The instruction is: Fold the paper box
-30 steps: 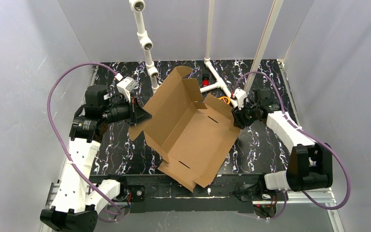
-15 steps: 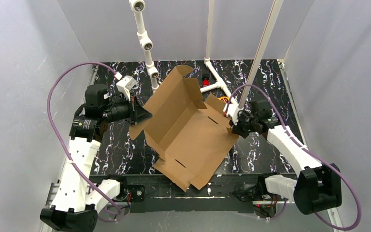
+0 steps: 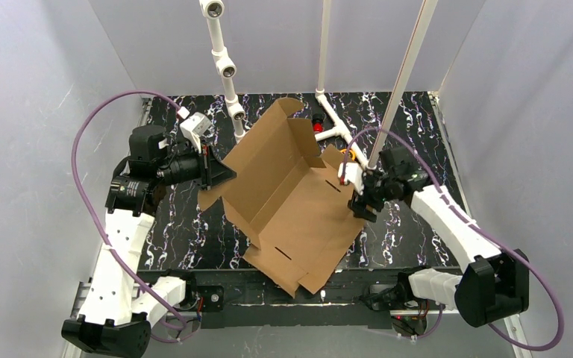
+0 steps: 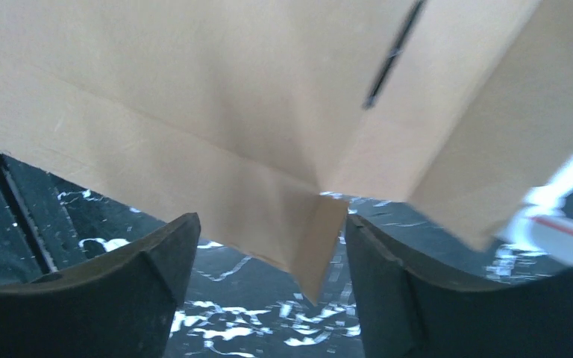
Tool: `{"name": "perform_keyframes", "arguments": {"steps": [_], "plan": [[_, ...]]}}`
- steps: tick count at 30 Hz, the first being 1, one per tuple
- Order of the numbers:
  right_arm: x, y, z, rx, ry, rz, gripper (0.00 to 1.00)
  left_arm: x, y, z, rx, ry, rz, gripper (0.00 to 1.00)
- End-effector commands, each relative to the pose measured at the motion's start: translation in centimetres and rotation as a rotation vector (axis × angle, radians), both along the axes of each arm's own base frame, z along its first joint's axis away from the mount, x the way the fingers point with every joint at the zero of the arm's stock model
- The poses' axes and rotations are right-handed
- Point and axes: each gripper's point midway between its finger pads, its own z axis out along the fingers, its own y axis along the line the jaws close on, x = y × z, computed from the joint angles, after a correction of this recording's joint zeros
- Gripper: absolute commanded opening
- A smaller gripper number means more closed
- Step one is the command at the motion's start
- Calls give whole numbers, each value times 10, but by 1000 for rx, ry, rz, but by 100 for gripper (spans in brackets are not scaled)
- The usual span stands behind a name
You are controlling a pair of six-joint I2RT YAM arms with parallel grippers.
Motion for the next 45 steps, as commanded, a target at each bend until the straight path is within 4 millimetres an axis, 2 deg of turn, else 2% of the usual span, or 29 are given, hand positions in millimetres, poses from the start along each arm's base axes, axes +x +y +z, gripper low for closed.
{"name": "perform_keyframes", "arguments": {"steps": [1, 3, 5, 9, 12, 21, 27, 29, 31, 34, 37, 38, 42, 45], "plan": [[18, 11, 85, 153, -98, 17, 86, -7, 0, 32, 36, -175, -85, 0], [33, 12, 106, 188, -119, -37, 92, -10, 0, 36, 49, -202, -107, 0], [58, 14, 122, 229, -165, -100, 97, -13, -1, 41, 49, -222, -124, 0], [101, 13, 130, 239, -214, -223, 98, -18, -2, 47, 55, -252, -144, 0], [128, 5, 126, 199, -227, -314, 98, -20, 0, 49, 80, -272, -149, 0], [141, 10, 114, 199, -204, -296, 98, -24, 1, 59, 132, -328, -179, 0], [147, 17, 114, 213, -178, -277, 96, -25, 2, 67, 151, -353, -181, 0], [144, 20, 111, 222, -153, -263, 90, -25, 3, 68, 157, -359, -178, 0], [141, 22, 110, 229, -138, -250, 79, -25, 5, 68, 169, -364, -169, 0], [136, 24, 113, 241, -139, -232, 37, -23, 8, 69, 186, -371, -150, 0], [128, 27, 123, 276, -153, -219, 6, -19, 11, 74, 200, -380, -123, 0], [127, 29, 127, 295, -160, -218, 1, -18, 12, 79, 200, -391, -116, 0], [135, 46, 159, 434, -187, -235, 1, -11, 13, 107, 193, -439, -81, 0], [149, 62, 178, 533, -174, -256, 1, -6, 16, 130, 189, -471, -33, 0]]}}
